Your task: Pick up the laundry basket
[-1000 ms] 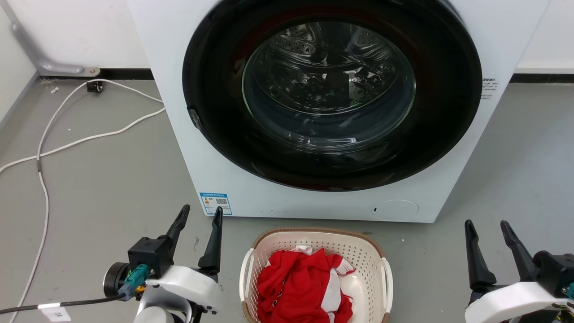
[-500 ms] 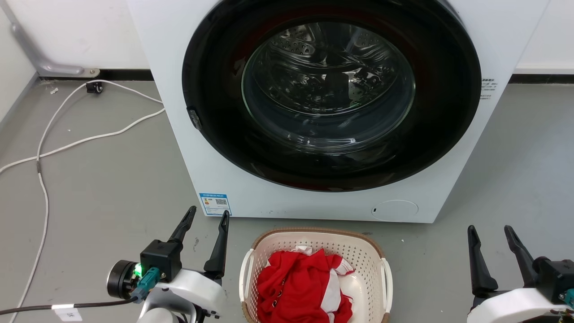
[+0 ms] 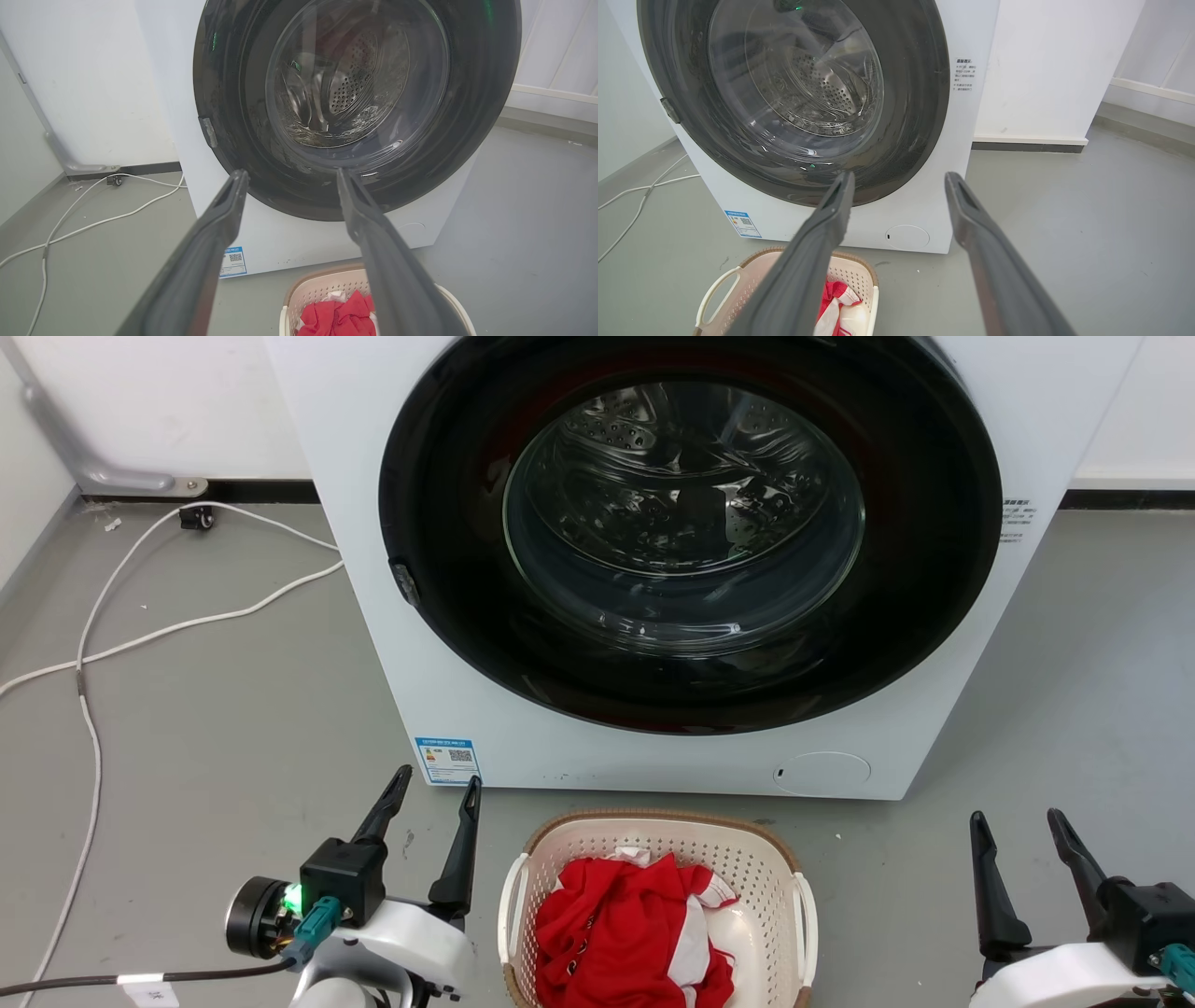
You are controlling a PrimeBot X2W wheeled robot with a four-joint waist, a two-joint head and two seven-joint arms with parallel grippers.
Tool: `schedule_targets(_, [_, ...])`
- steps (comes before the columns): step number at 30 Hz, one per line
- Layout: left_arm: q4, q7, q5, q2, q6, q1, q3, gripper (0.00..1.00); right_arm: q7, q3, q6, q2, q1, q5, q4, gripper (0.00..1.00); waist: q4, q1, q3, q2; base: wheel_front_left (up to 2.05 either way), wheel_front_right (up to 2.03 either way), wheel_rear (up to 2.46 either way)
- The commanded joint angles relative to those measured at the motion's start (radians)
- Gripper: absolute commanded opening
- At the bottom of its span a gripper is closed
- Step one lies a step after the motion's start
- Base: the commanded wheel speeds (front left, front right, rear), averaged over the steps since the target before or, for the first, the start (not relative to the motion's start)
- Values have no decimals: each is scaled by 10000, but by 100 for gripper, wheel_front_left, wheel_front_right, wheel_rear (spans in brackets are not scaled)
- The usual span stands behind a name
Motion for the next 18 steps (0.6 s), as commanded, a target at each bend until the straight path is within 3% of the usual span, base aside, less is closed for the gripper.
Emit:
schedule_targets(1, [15, -49, -70, -7, 5, -89, 40, 100, -67, -23, -3, 4, -90, 40, 47, 100, 2, 0, -2, 0, 0, 0, 0])
schedule_targets(18, [196, -48, -160, -40, -15, -274, 1, 100, -219, -127, -3, 5, -365, 38, 479, 100, 6, 0, 281, 0, 0, 0, 0])
